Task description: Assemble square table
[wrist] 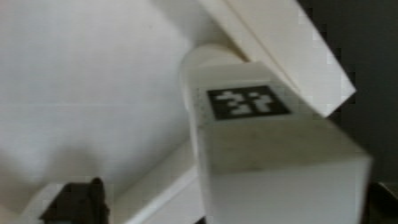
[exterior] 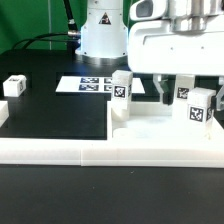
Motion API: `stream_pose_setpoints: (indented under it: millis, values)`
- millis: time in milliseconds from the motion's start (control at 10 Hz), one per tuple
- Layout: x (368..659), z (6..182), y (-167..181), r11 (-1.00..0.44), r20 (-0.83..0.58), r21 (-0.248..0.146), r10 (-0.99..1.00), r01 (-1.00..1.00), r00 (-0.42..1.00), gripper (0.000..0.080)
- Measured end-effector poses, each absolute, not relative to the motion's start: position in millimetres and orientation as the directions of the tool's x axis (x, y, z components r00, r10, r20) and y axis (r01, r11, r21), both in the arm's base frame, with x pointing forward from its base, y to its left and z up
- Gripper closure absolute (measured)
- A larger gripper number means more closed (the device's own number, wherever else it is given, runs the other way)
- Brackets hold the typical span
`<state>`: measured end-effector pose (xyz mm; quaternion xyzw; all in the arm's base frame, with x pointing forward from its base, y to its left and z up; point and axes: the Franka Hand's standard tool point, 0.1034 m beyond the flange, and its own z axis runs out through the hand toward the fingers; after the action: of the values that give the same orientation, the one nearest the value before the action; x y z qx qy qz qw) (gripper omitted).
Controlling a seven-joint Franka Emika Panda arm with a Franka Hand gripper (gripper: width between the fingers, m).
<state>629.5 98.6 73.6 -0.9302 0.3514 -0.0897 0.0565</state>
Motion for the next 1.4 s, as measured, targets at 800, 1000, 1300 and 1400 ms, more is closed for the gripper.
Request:
stream_pose_setpoints:
  millis: [800, 1000, 1300, 1400]
  values:
    - [644, 78.4, 109, -0.756, 0.117, -0.189, -0.651, -0.627, 0.75, 0.0151]
    - [644, 78.2, 109, -0.756, 0.117, -0.188, -0.651, -0.627, 0.75, 0.0151]
    - [635, 80.1, 109, -0.737, 0.038, -0.16, -0.669, -0.657, 0.742, 0.0151]
    - [633, 82.4, 106, -0.718, -0.024, -0.137, -0.686, -0.682, 0.727, 0.0151]
